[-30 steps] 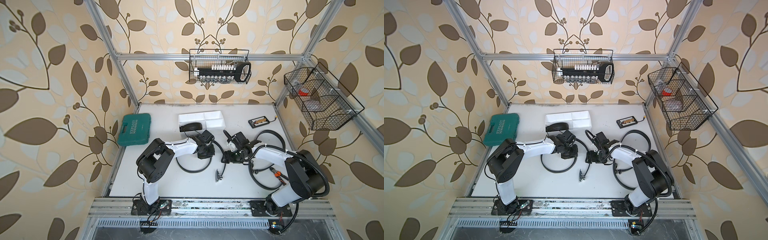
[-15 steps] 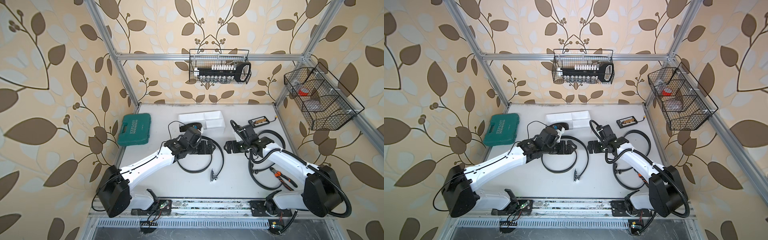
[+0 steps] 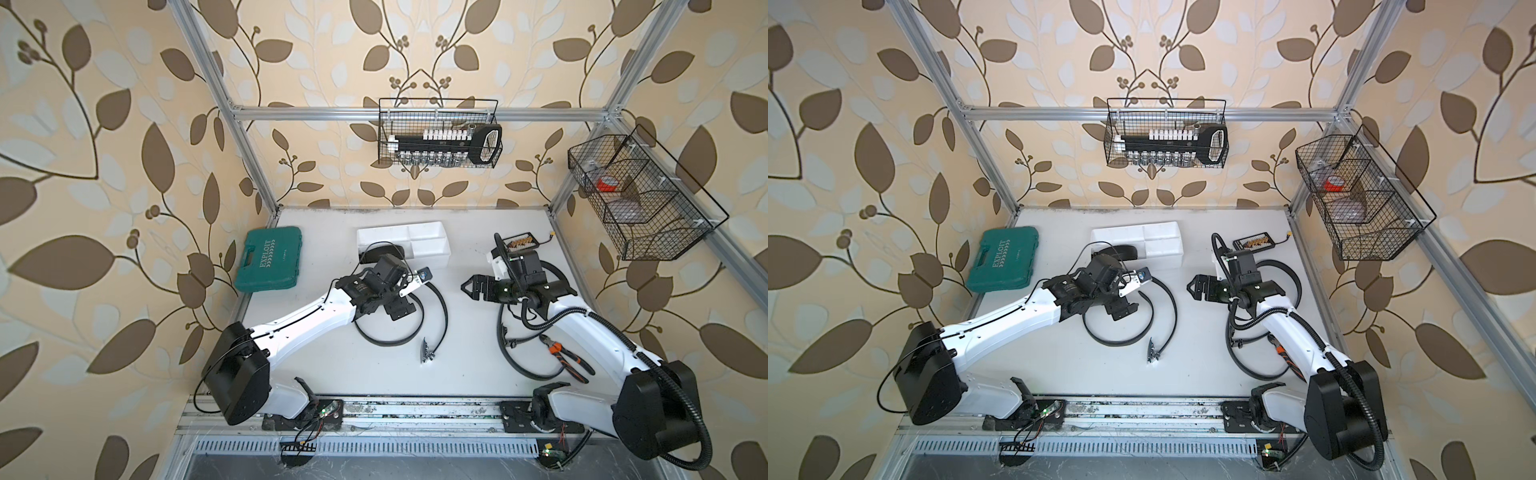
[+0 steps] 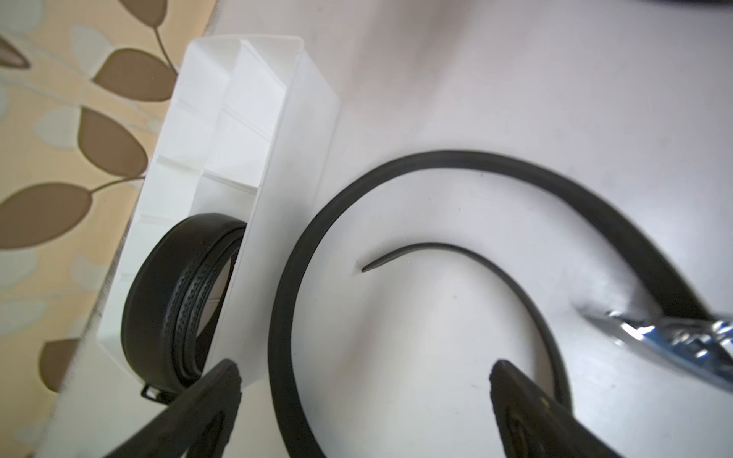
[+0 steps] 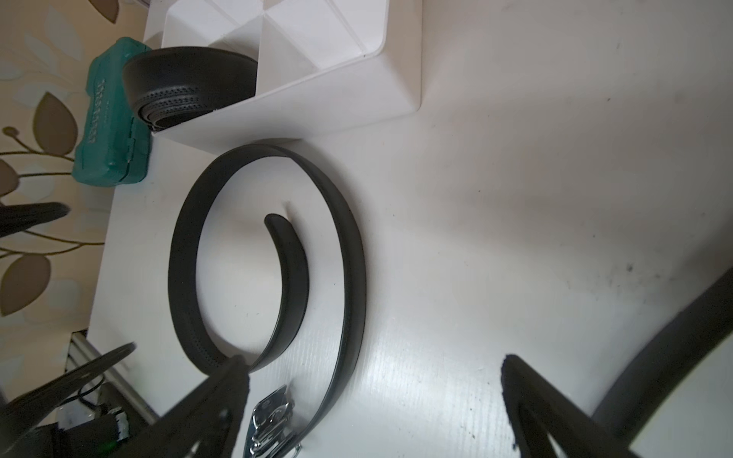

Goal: Place the belts into the storage roll
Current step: Roll the belt at the center of the board.

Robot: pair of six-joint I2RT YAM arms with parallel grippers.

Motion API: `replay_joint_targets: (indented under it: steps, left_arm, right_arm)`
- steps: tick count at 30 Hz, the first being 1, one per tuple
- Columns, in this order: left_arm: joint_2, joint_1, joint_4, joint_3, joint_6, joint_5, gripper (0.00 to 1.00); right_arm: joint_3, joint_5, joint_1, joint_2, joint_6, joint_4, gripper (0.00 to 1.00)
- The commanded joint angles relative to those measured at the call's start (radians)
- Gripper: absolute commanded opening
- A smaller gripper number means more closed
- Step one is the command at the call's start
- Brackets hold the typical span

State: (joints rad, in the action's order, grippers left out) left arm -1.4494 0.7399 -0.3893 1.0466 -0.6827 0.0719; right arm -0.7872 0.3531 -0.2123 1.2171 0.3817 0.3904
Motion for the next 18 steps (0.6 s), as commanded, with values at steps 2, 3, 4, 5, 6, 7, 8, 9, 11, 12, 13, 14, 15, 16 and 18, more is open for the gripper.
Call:
replay_joint_targets:
  steps: [2,3,4,5,6,7,8,9,11,12,13,14,15,16,18]
  left_arm:
    - [-0.139,0.002,0.003,0.078,-0.331,0.029,0.94]
    - [-0.173,0.002,0.008,0.098,-0.341,0.023,0.93]
    - [-0.207,0.001,0.010,0.118,-0.354,0.021,0.92]
    - [-0.236,0.004,0.008,0.139,-0.360,0.011,0.91]
    - [-0.271,0.008,-0.005,0.165,-0.366,-0.003,0.91]
    - [-0.304,0.014,-0.015,0.192,-0.372,-0.011,0.91]
    - [-0.329,0.020,-0.024,0.213,-0.378,-0.017,0.90]
    - [-0.361,0.025,-0.031,0.233,-0.387,-0.023,0.90]
    - [-0.415,0.034,-0.040,0.266,-0.396,-0.031,0.90]
    - [-0.442,0.038,-0.047,0.288,-0.399,-0.041,0.89]
    - [-0.465,0.045,-0.063,0.311,-0.399,-0.050,0.89]
    - [-0.484,0.049,-0.082,0.331,-0.399,-0.057,0.87]
    - [-0.504,0.054,-0.105,0.352,-0.398,-0.068,0.85]
    - [-0.520,0.060,-0.132,0.371,-0.398,-0.072,0.84]
    - [-0.549,0.069,-0.186,0.397,-0.401,-0.078,0.79]
  right_arm:
    - [0.072,0.133,0.012,-0.036,0.048,-0.092,0.99]
    - [0.077,0.150,0.017,-0.030,0.044,-0.093,0.99]
    - [0.080,0.165,0.025,-0.024,0.037,-0.094,0.99]
    - [0.083,0.178,0.033,-0.019,0.033,-0.097,0.99]
    - [0.088,0.197,0.043,-0.014,0.028,-0.103,0.99]
    - [0.095,0.216,0.054,-0.009,0.026,-0.111,0.99]
    - [0.100,0.233,0.062,-0.004,0.023,-0.118,0.99]
    - [0.103,0.251,0.069,0.001,0.021,-0.123,0.99]
    - [0.115,0.278,0.077,0.007,0.027,-0.140,0.99]
    - [0.123,0.293,0.079,0.007,0.037,-0.156,0.99]
    - [0.126,0.304,0.078,0.010,0.043,-0.167,0.99]
    - [0.126,0.308,0.079,0.012,0.043,-0.169,0.99]
    - [0.125,0.310,0.082,0.015,0.044,-0.169,0.99]
    - [0.125,0.311,0.085,0.016,0.045,-0.169,0.99]
    - [0.127,0.322,0.088,0.016,0.049,-0.178,0.99]
